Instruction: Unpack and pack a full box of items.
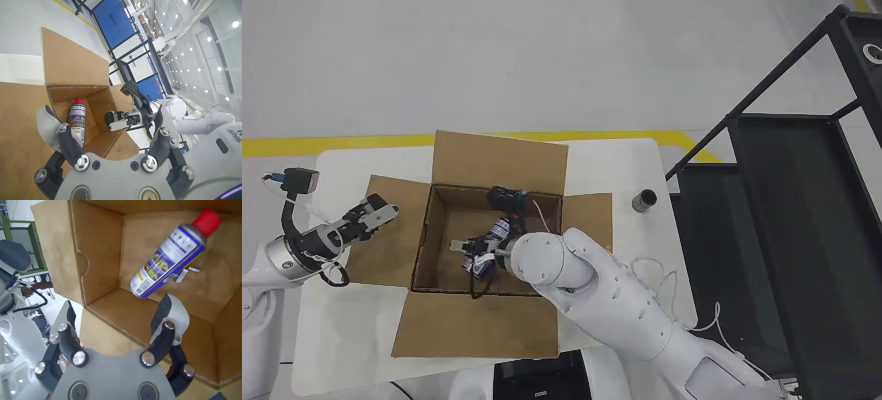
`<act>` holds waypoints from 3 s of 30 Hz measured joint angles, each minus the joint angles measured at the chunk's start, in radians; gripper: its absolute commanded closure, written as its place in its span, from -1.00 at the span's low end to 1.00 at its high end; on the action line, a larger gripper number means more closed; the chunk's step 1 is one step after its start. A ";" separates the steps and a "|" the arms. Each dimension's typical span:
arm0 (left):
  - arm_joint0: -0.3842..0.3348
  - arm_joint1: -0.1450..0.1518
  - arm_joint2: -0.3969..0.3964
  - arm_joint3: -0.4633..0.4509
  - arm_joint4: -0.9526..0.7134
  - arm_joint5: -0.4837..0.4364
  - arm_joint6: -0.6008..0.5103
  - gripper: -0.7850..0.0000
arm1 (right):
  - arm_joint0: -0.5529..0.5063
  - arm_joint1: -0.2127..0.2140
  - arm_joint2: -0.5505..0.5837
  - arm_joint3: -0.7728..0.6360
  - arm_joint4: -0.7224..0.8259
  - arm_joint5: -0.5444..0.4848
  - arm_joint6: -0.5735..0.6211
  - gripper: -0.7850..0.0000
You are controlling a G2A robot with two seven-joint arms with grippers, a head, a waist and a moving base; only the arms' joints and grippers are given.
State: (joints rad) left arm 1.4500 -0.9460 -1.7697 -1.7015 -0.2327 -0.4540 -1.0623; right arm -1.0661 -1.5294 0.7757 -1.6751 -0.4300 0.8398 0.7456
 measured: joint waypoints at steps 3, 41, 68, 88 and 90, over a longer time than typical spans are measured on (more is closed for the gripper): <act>0.000 0.000 0.000 0.000 0.000 0.000 0.000 -1.00 | 0.028 -0.025 -0.004 0.080 0.077 0.034 -0.080 -1.00; 0.000 0.000 0.000 0.000 0.000 0.000 0.000 -1.00 | 0.098 -0.068 -0.025 0.226 0.181 0.114 -0.153 -1.00; 0.000 0.000 0.000 0.000 0.000 0.000 0.000 -1.00 | 0.098 -0.068 -0.025 0.226 0.181 0.114 -0.153 -1.00; 0.000 0.000 0.000 0.000 0.000 0.000 0.000 -1.00 | 0.098 -0.068 -0.025 0.226 0.181 0.114 -0.153 -1.00; 0.000 0.000 0.000 0.000 0.000 0.000 0.000 -1.00 | 0.098 -0.068 -0.025 0.226 0.181 0.114 -0.153 -1.00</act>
State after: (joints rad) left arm 1.4500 -0.9461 -1.7697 -1.7015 -0.2327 -0.4540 -1.0623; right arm -0.9683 -1.5972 0.7502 -1.4487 -0.2492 0.9539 0.5921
